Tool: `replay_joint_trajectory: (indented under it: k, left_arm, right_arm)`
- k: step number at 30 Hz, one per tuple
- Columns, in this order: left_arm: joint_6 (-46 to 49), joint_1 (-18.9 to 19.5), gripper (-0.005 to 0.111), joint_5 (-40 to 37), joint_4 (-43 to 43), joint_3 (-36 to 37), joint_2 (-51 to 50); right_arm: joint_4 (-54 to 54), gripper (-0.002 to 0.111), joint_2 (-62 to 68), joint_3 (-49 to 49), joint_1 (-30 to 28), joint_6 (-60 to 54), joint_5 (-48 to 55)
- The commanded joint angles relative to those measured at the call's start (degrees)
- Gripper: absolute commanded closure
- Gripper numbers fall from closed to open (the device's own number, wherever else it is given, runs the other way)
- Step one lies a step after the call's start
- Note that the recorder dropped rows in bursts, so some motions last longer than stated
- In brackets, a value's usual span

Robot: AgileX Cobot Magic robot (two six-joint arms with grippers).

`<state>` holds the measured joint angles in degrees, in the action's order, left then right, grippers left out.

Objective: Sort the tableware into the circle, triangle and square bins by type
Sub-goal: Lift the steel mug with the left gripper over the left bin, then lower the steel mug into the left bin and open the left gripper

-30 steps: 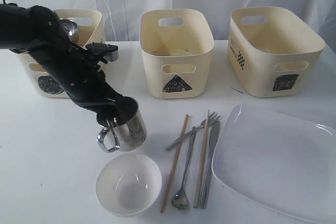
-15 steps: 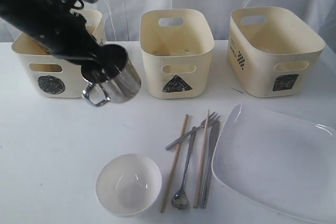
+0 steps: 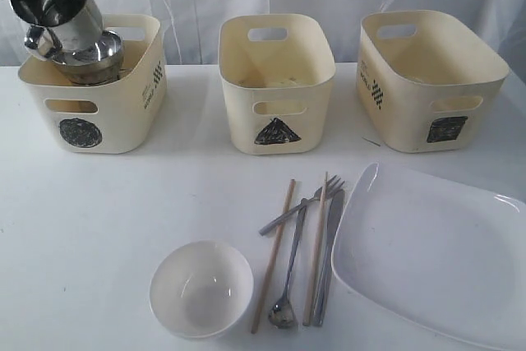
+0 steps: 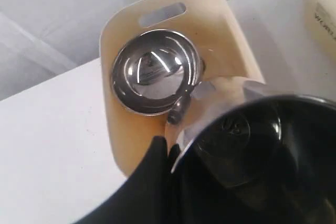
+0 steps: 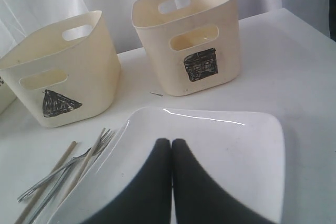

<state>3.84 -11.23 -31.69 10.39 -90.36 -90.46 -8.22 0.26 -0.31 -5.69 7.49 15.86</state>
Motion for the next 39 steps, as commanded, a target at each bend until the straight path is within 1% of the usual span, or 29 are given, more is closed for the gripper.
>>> replay_joint_trajectory:
  k: [1, 2, 6, 15, 39]
  left_arm:
    - [-2.0, 2.5, 0.107, 2.2, 0.0, -0.4, -3.1]
    - [-2.0, 2.5, 0.107, 2.3, 0.0, -0.4, -3.8]
    - [-1.5, 2.5, 0.107, 6.9, 0.0, -0.4, -6.6]
    - [-1.5, 2.5, 0.107, 10.2, -0.4, -0.4, -10.0]
    - [-1.5, 2.5, 0.107, 12.8, -0.9, -0.4, -14.2]
  right_arm:
    - [0.1, 0.108, -0.3, 0.3, 0.2, 0.2, -0.5]
    - [0.1, 0.108, -0.3, 0.3, 0.2, 0.2, -0.5]
    - [0.1, 0.108, -0.3, 0.3, 0.2, 0.2, -0.5]
    - [0.1, 0.108, -0.3, 0.3, 0.2, 0.2, -0.5]
    - [0.1, 0.108, -0.3, 0.3, 0.2, 0.2, -0.5]
